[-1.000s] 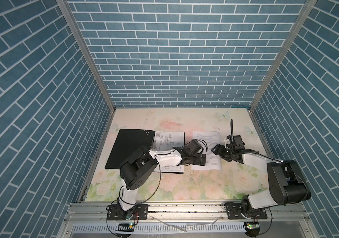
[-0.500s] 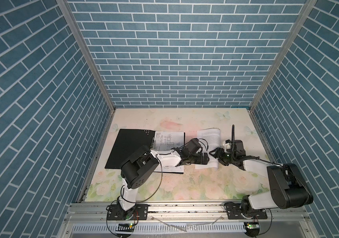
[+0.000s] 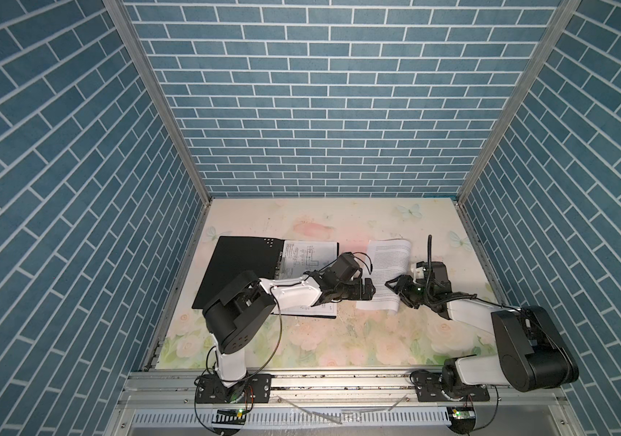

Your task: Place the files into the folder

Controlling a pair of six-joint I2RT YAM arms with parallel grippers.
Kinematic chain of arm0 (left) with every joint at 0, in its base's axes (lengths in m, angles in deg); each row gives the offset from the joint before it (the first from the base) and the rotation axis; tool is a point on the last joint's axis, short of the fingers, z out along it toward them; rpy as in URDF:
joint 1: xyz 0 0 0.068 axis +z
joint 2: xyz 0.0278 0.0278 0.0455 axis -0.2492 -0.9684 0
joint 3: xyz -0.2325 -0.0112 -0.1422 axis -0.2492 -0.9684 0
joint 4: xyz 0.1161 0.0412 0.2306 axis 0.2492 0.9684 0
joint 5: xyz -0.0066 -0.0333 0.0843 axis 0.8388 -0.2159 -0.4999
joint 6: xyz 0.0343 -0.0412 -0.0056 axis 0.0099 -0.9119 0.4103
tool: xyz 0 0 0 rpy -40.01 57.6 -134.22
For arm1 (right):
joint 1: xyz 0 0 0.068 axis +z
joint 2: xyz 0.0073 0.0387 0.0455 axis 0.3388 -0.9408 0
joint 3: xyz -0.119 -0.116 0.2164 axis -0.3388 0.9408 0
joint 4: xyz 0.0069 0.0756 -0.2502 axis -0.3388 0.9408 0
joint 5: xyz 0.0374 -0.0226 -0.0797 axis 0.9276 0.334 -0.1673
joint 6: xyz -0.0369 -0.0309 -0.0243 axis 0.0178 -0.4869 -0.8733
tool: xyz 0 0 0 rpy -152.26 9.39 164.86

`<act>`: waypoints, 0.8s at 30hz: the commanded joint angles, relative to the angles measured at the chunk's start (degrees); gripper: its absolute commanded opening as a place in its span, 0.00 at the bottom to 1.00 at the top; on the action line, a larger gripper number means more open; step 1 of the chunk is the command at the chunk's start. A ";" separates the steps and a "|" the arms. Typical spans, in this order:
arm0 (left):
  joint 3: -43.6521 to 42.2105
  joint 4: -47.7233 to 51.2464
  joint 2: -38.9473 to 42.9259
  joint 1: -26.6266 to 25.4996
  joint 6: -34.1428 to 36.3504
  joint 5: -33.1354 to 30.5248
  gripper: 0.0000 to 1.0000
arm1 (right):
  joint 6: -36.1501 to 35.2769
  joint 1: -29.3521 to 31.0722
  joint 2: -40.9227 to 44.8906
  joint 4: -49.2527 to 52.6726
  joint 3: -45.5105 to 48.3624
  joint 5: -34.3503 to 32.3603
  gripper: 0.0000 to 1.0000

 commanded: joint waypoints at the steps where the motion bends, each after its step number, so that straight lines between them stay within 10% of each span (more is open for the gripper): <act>1: -3.22 -1.87 2.30 -2.08 -5.09 -0.52 0.99 | 2.78 0.68 0.13 1.07 1.55 -3.25 0.54; 24: -17.53 -30.21 3.44 -13.54 -31.98 -12.56 1.00 | 11.23 7.93 -4.36 -5.67 2.91 -12.49 0.54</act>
